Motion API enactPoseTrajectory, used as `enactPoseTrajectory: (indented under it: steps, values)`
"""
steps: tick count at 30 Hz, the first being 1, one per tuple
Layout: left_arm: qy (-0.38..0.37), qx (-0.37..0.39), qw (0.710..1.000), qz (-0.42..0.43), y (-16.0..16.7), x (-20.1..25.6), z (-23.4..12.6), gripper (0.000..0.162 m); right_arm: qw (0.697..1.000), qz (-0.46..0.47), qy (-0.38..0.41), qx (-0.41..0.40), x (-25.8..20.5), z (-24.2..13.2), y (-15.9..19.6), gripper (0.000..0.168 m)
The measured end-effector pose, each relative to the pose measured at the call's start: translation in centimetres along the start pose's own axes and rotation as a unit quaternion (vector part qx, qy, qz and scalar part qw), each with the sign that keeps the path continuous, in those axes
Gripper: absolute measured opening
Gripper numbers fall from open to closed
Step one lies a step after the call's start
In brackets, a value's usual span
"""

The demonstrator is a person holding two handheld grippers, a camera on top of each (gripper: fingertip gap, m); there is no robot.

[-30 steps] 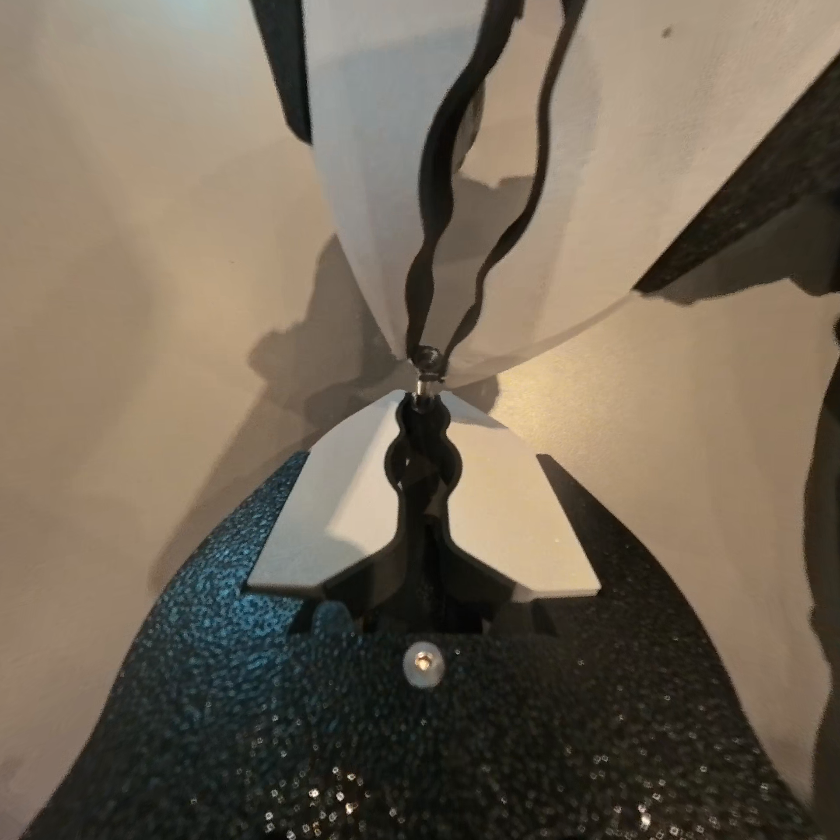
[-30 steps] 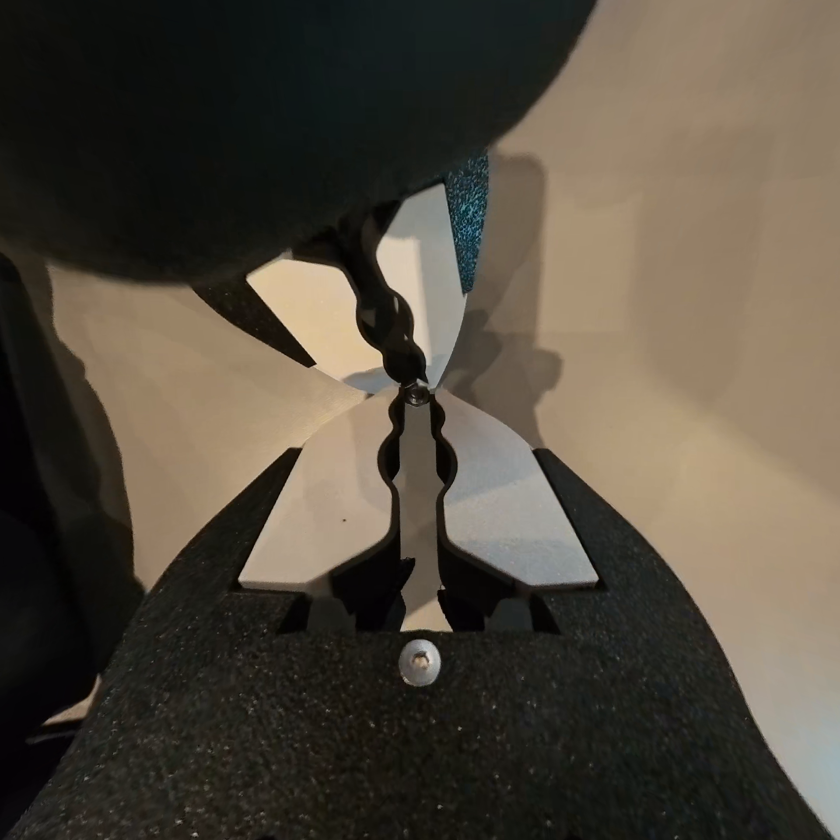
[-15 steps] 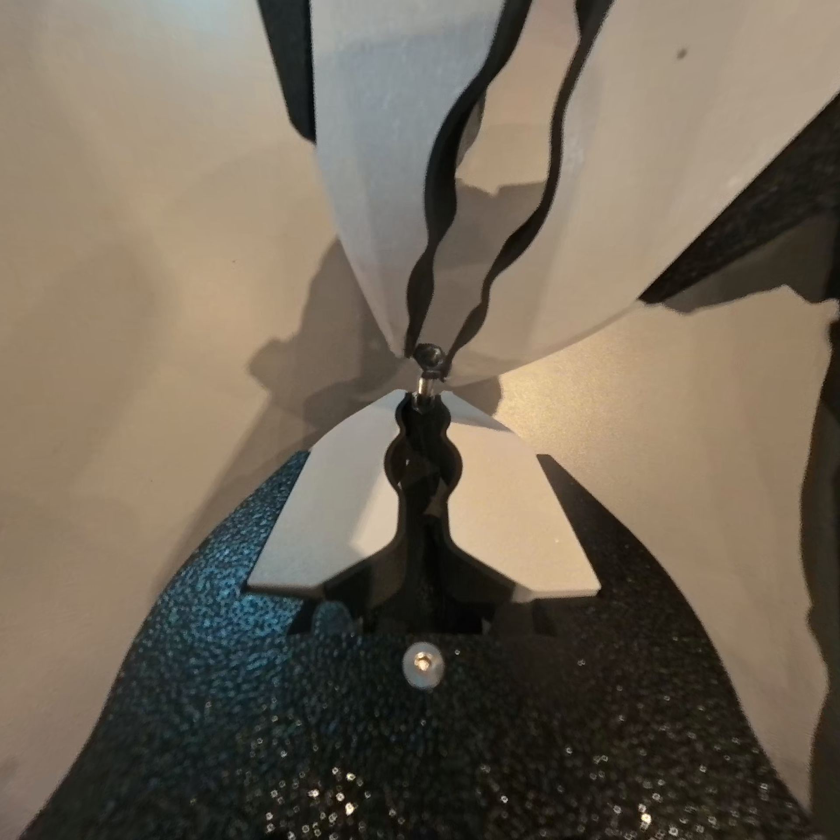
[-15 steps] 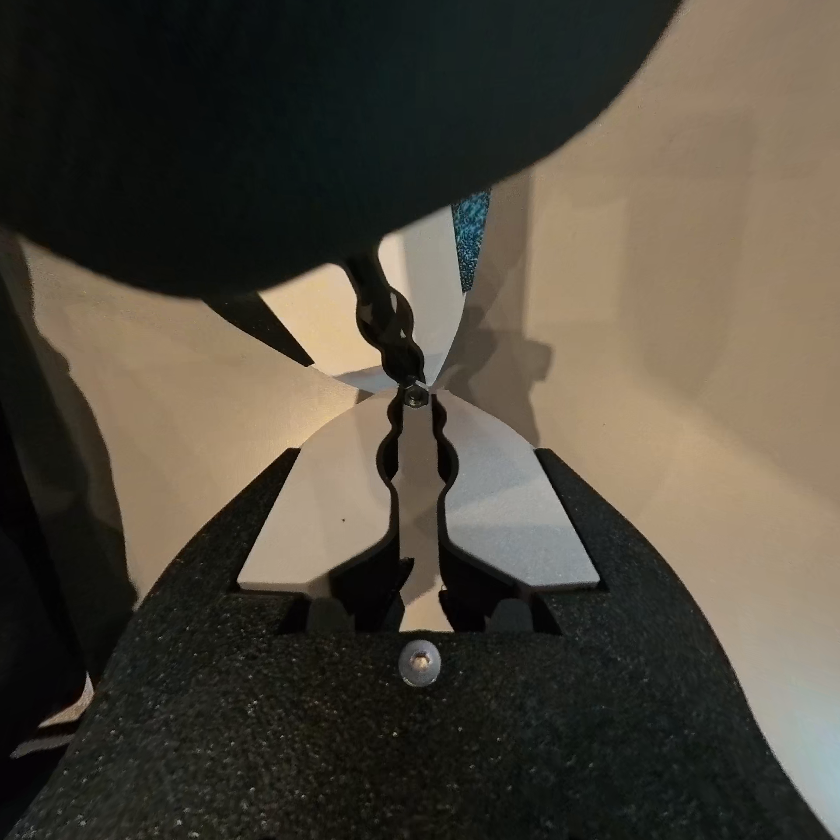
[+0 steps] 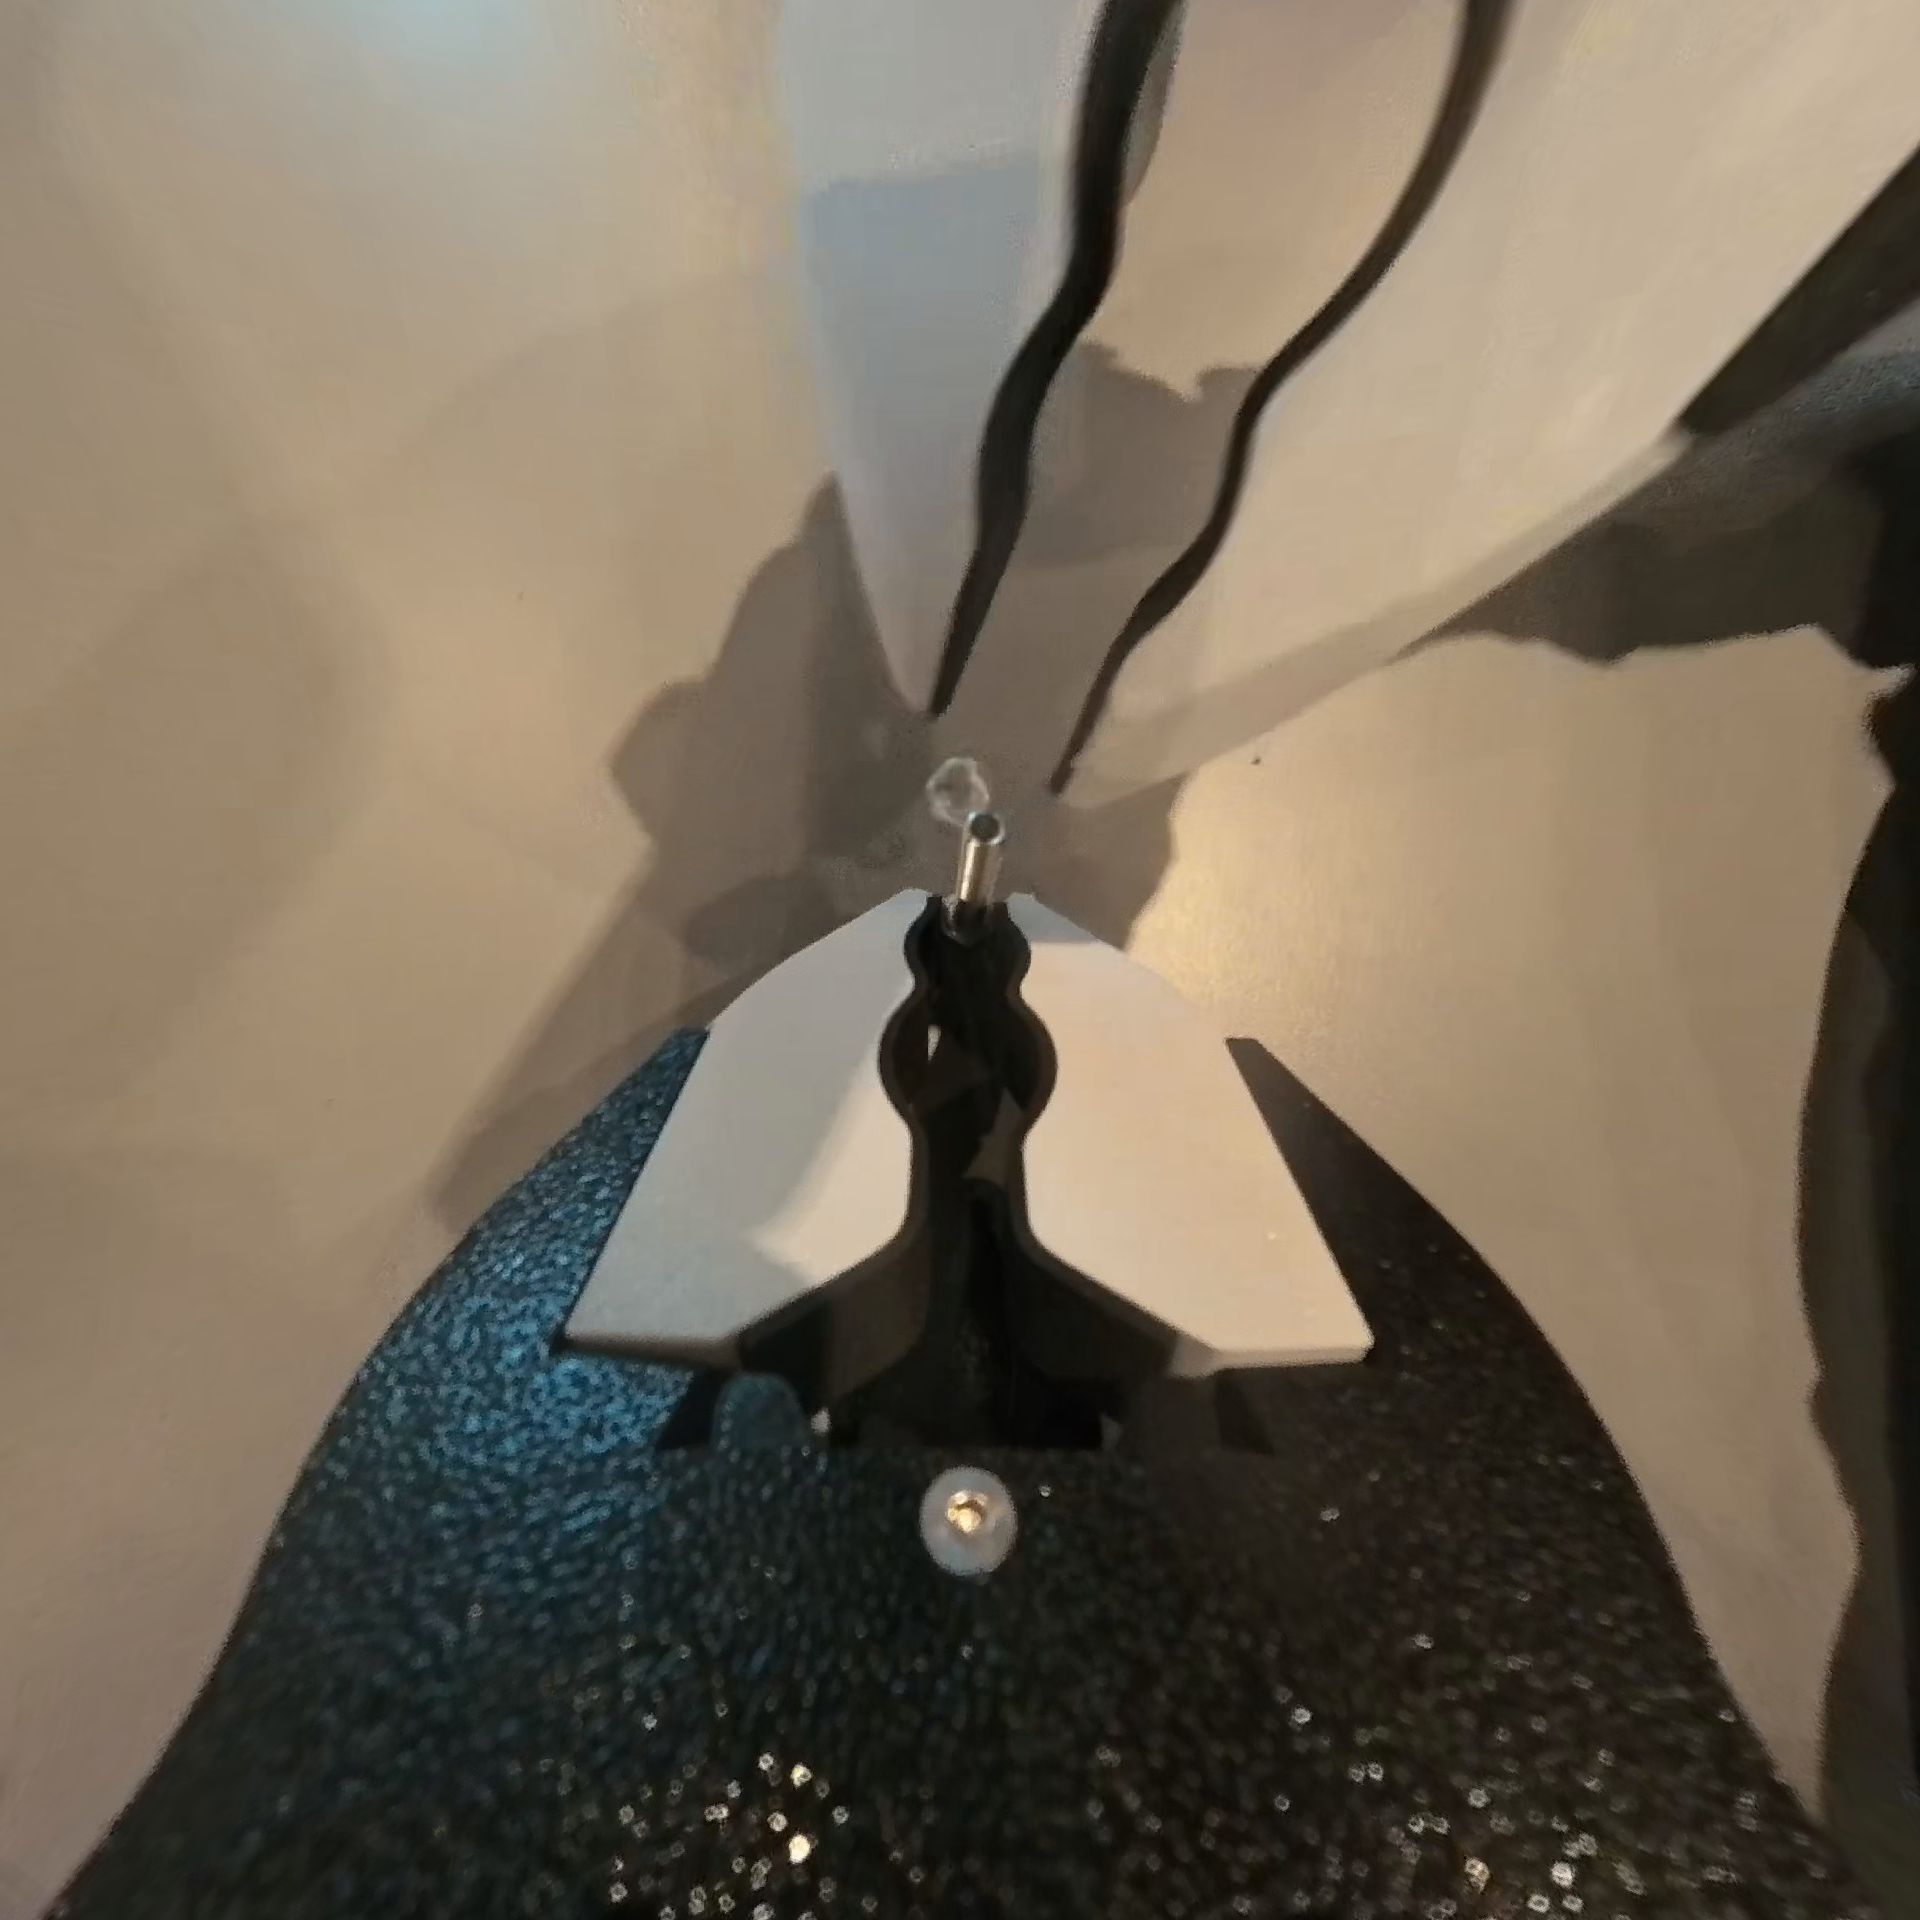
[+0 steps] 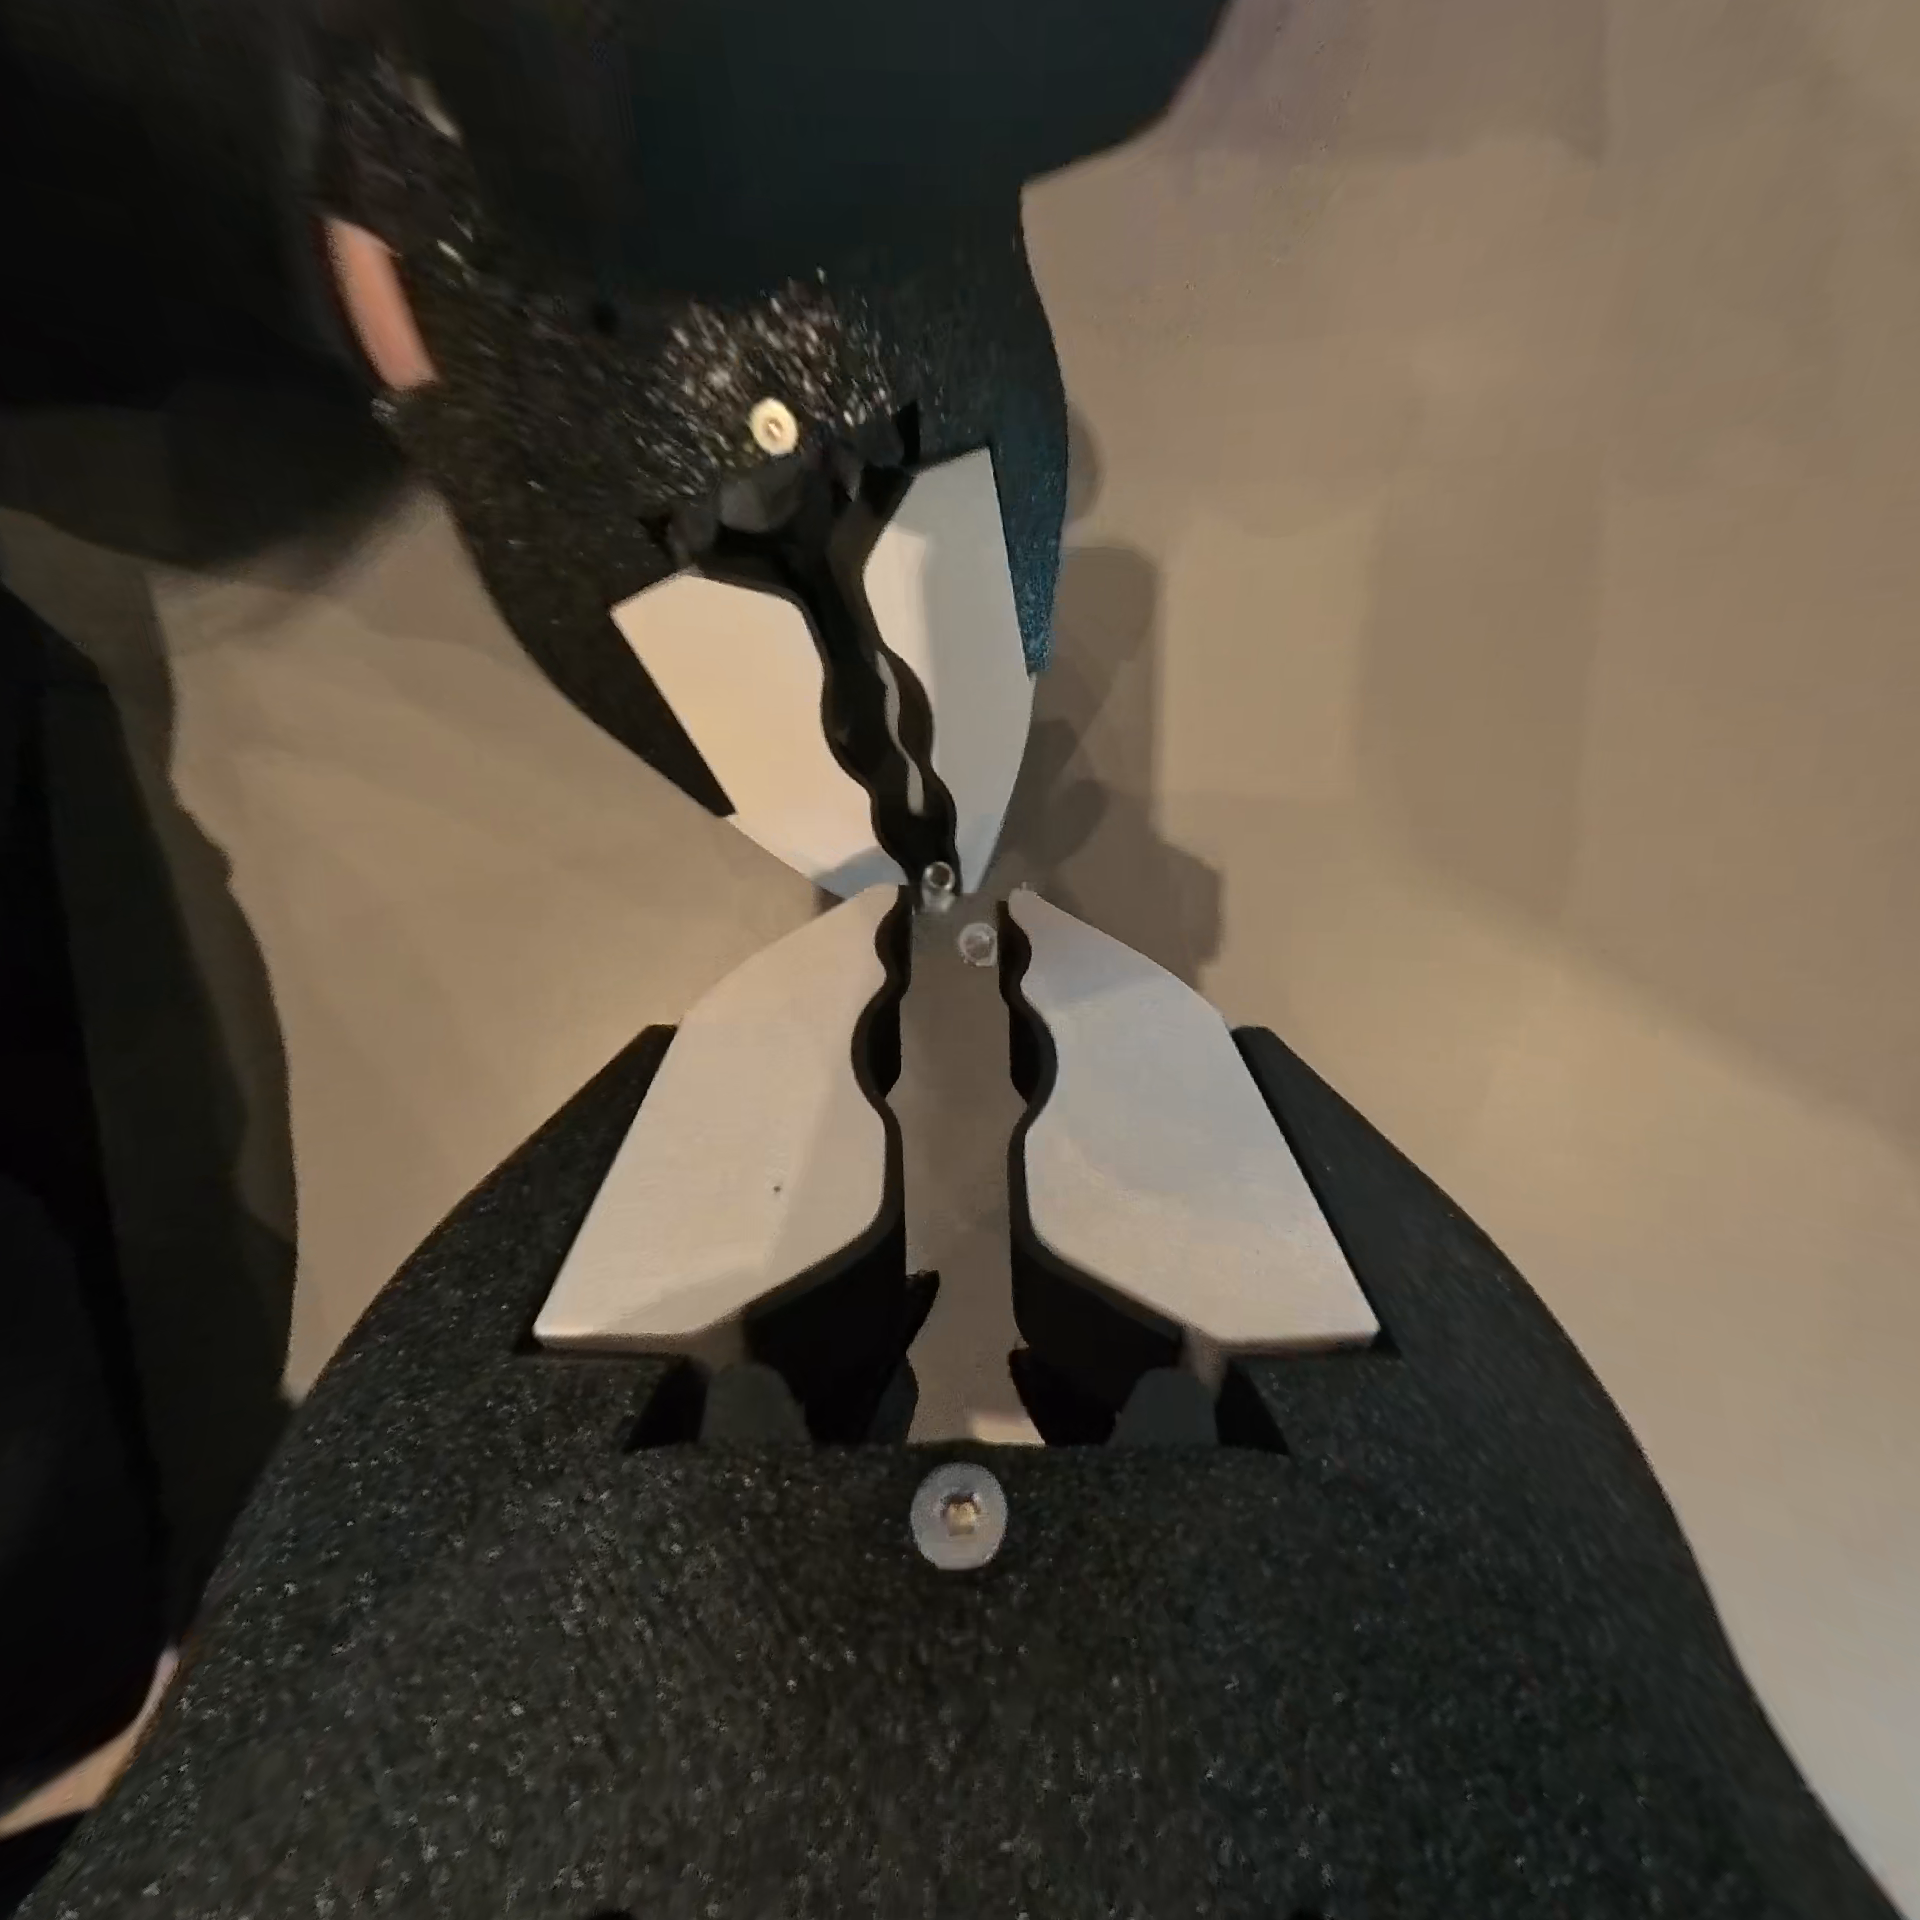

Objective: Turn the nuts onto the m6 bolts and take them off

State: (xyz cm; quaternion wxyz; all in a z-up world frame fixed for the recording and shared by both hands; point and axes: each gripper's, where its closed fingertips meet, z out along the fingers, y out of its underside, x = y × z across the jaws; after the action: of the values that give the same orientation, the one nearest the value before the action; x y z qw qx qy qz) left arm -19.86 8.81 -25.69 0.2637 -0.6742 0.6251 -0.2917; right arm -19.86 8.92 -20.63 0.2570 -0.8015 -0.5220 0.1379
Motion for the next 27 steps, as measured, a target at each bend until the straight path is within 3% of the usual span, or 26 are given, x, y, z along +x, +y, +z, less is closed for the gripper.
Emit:
enactPoseTrajectory:
  steps: [1,10,13,20,27]
  values:
    - [0.000,0.000,1.000,0.000,0.0,0.0,0.0,0.009,1.000,0.007,-0.003,0.020,-0.1,-0.2,0.0,0.015]
    - [0.004,0.002,1.000,-0.003,0.0,0.0,0.0,0.009,0.993,0.076,0.054,0.069,1.4,-0.2,4.0,0.012]
    - [0.003,0.002,1.000,-0.002,0.0,0.0,0.0,0.009,0.991,0.104,0.020,0.076,-0.1,0.2,5.0,0.013]
    - [0.002,0.002,1.000,-0.002,0.0,0.0,0.0,0.009,0.988,0.100,0.052,0.110,-1.7,1.6,4.7,0.017]
    - [0.000,0.001,1.000,-0.001,0.0,0.0,0.0,0.009,0.980,0.142,0.108,0.090,-1.2,2.5,4.9,0.016]
